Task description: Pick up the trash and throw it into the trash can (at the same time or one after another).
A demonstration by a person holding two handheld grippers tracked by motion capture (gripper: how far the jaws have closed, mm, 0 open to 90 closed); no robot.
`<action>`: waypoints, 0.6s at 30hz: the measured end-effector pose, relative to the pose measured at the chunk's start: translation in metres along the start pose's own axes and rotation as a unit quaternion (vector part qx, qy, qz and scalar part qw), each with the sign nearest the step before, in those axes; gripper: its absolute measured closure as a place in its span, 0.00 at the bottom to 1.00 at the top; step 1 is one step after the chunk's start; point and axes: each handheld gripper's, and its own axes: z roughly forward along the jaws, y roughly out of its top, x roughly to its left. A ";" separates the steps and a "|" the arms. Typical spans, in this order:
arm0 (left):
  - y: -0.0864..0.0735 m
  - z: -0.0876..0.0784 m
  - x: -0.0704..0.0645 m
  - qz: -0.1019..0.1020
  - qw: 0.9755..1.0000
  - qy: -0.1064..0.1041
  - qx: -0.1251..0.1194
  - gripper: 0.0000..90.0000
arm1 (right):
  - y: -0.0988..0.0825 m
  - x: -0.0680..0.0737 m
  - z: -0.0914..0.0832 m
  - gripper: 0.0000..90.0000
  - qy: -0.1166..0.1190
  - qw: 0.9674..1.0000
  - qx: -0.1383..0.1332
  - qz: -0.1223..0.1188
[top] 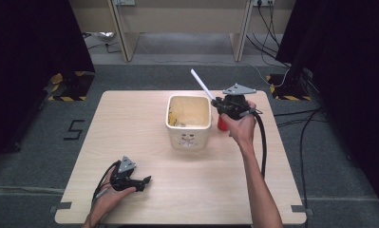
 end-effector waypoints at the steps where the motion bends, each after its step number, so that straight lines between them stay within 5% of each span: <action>1: 0.000 0.000 0.000 0.000 1.000 0.001 -0.001 0.15 | 0.002 0.003 0.004 0.88 0.004 1.000 0.002 -0.001; 18: 0.000 0.000 0.000 0.002 1.000 0.000 0.000 0.15 | 0.019 0.035 0.041 0.88 0.040 0.999 0.018 -0.021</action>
